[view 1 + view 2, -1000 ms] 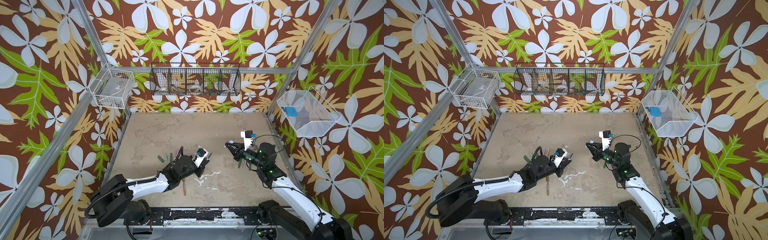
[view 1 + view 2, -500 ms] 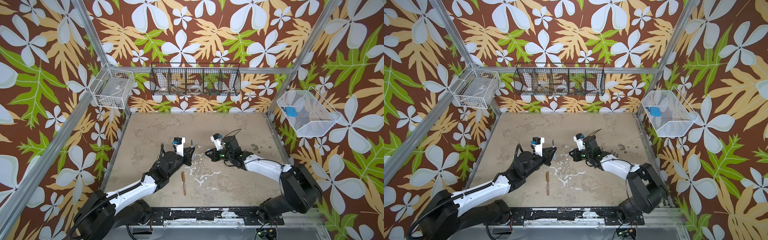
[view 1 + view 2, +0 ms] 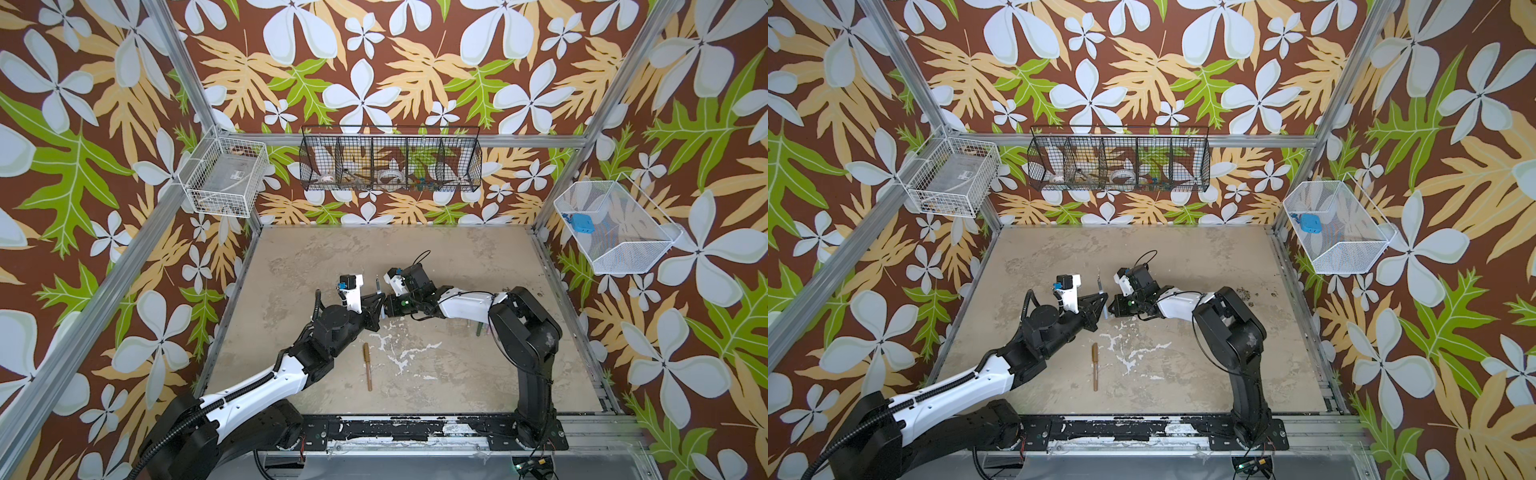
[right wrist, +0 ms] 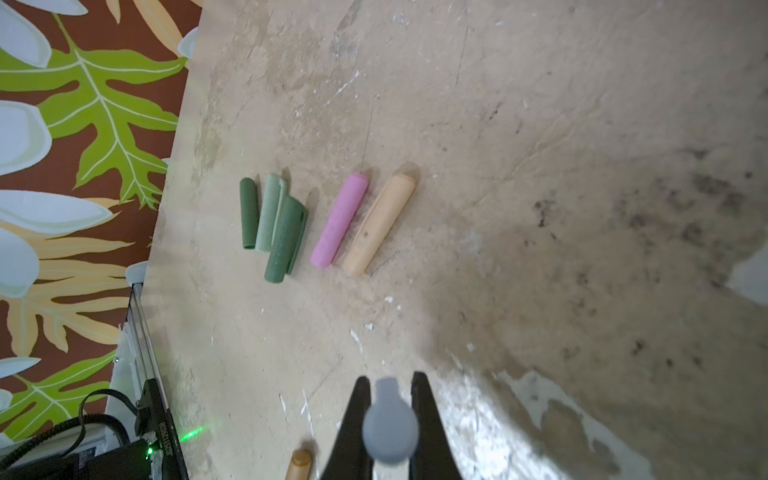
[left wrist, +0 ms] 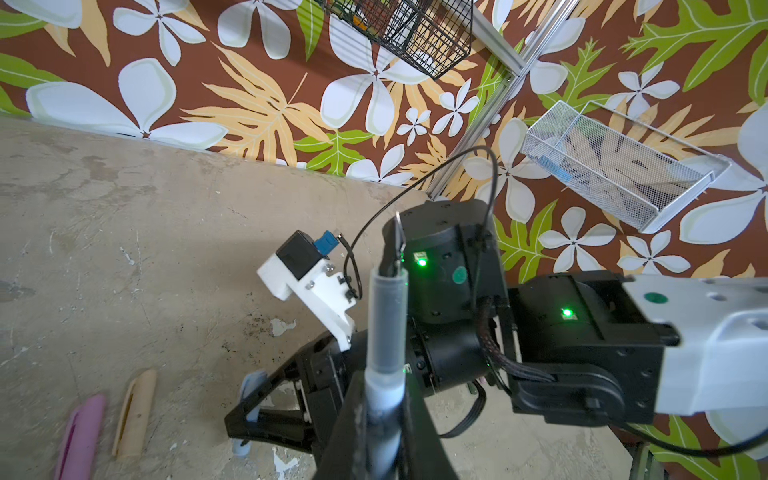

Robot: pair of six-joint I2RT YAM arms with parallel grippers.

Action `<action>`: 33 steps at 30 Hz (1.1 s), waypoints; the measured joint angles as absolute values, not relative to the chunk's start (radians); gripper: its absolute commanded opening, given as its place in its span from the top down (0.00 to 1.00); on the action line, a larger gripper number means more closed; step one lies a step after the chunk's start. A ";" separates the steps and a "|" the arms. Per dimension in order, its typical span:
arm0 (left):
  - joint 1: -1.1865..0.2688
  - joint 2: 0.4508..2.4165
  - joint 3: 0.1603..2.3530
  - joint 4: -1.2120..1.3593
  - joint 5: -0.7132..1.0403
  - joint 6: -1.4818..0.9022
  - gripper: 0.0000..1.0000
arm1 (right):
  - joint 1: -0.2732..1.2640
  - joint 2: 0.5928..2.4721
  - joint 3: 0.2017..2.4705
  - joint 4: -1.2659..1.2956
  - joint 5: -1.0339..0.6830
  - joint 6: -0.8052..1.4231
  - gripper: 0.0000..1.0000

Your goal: Open the pen caps

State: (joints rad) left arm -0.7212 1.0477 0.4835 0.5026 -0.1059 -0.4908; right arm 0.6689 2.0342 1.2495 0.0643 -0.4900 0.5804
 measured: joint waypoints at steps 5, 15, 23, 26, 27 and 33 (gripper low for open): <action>-0.721 1.049 0.484 0.495 -0.113 -0.491 1.00 | 0.672 2.110 1.314 0.059 -0.489 0.630 0.86; -0.721 1.052 0.484 0.489 -0.133 -0.478 1.00 | 0.673 2.143 1.342 0.082 -0.478 0.699 0.57; -0.721 1.068 0.487 0.485 -0.142 -0.469 1.00 | 0.623 1.853 1.159 0.051 -0.365 0.698 0.52; -0.721 1.125 0.521 0.484 -0.117 -0.469 1.00 | 0.553 1.674 1.044 0.038 -0.312 0.693 0.52; -0.721 1.161 0.540 0.485 -0.093 -0.470 1.00 | 0.522 1.610 1.004 0.029 -0.296 0.685 0.51; -0.778 1.447 0.684 0.484 0.039 -0.525 1.00 | 0.305 1.349 0.857 -0.039 -0.253 0.626 0.50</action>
